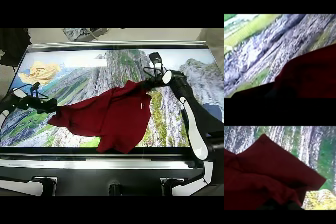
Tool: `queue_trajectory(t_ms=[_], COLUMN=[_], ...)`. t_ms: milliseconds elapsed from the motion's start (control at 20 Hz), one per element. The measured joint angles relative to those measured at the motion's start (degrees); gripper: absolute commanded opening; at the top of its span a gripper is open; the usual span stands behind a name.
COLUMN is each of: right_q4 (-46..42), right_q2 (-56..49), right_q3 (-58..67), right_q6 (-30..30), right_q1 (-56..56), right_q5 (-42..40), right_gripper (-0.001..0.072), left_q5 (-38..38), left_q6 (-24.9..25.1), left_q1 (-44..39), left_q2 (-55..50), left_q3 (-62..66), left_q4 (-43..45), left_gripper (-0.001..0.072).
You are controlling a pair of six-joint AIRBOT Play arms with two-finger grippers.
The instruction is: Fold the shirts.
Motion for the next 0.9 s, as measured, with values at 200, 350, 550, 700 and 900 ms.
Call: queue_trajectory(t_ms=[200, 350, 550, 700, 900], right_q4=[2.6, 3.1, 3.4, 3.9, 4.4], right_q2=[2.9, 6.8, 9.1, 9.6, 9.8], right_q3=[0.3, 0.3, -0.7, -1.8, -2.4], right_q6=[-1.0, -5.2, -10.8, -12.9, -14.7], right_q1=[-2.4, -7.2, -11.8, -12.3, -11.9], right_q5=[4.6, 16.2, 33.4, 39.2, 42.7], right_gripper=[0.0510, 0.0508, 0.0508, 0.0507, 0.0507], left_q5=[-7.0, -13.1, -15.0, -11.4, -5.0], left_q6=[0.7, -0.1, 0.3, 2.9, 4.6], left_q1=[3.6, 9.2, 15.3, 17.0, 17.0], left_q2=[-2.2, -0.5, 2.5, 3.4, 3.8], left_q3=[7.6, 7.2, -4.4, -11.4, -14.8], left_q4=[0.7, 3.2, 3.0, -2.3, -8.5], left_gripper=[0.0532, 0.0523, 0.0504, 0.0495, 0.0453])
